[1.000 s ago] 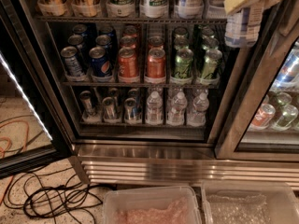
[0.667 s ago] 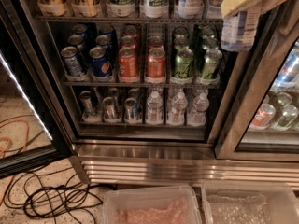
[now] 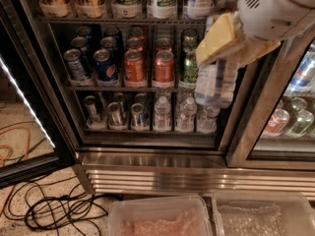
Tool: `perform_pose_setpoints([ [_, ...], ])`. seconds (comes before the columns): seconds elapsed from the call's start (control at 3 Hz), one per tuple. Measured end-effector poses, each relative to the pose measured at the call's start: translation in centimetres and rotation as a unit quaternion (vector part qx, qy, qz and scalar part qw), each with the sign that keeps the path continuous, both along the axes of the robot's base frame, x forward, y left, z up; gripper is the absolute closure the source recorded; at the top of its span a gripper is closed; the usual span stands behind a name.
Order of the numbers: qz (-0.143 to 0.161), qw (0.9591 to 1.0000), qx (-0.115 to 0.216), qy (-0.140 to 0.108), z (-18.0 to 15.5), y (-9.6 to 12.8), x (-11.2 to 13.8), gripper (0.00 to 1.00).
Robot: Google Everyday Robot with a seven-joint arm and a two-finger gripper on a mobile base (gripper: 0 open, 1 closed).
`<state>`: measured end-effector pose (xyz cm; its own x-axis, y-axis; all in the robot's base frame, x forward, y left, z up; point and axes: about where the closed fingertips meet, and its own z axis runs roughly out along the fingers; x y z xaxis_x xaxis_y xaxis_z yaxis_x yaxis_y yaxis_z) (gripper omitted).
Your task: Pick blue plastic bottle from top shelf of fridge
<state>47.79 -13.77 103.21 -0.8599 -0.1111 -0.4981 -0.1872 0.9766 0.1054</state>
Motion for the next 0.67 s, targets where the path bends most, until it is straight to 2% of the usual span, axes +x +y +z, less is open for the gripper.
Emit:
perform_pose_setpoints([
  [0.33, 0.024, 0.9984, 0.022, 0.045, -2.1, 1.9, -2.5, 1.0],
  [0.67, 0.042, 0.9944, 0.055, 0.08, -3.1, 3.5, -4.0, 1.0],
])
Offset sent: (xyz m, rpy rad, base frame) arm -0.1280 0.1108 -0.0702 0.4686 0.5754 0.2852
